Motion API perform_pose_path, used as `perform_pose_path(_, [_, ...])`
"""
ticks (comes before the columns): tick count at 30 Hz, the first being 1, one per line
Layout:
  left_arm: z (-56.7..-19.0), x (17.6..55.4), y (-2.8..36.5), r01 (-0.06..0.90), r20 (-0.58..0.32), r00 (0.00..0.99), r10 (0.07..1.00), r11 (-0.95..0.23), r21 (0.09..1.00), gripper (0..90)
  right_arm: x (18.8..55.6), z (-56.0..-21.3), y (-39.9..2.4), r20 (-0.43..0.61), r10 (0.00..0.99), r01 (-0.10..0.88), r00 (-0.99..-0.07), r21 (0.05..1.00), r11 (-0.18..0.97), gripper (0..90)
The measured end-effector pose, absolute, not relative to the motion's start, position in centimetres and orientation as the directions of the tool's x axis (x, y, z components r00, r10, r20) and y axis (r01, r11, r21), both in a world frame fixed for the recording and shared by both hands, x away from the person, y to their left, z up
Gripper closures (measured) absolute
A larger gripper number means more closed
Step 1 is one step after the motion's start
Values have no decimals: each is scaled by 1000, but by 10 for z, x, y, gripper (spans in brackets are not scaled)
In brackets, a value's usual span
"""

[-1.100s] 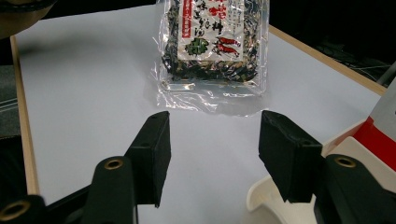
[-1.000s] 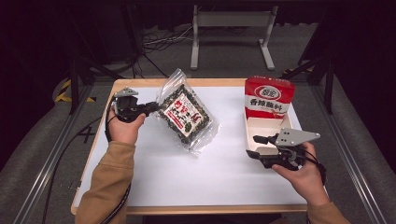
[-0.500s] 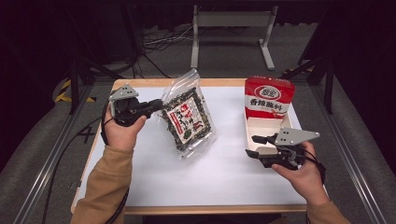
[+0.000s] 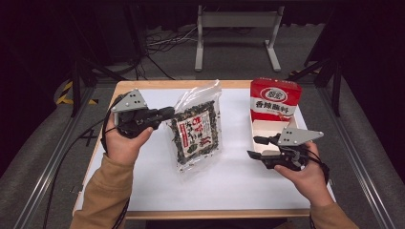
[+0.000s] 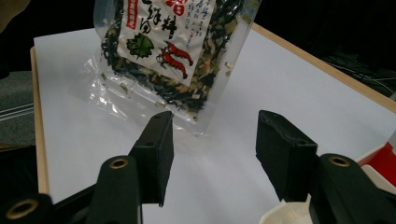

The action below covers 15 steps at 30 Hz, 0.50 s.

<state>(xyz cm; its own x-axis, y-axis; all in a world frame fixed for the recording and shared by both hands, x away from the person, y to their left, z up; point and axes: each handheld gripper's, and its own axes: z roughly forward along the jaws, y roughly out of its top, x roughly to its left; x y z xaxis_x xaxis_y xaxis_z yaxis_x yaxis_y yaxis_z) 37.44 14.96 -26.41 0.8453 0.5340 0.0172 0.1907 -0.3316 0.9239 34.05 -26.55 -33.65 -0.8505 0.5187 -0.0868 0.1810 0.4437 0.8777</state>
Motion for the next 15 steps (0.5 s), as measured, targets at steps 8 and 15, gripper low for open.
perform_pose_path(8, [-255, 361, 141, 113, 51, 900, 433, -346, 931, 861, 345, -333, -256, -63, 494, 179, -867, 885, 429, 457])
perform_pose_path(15, [-253, 356, 136, 80, 69, 923, 379, -363, 928, 864, 350, -335, -243, 7, 450, 214, -893, 886, 411, 414])
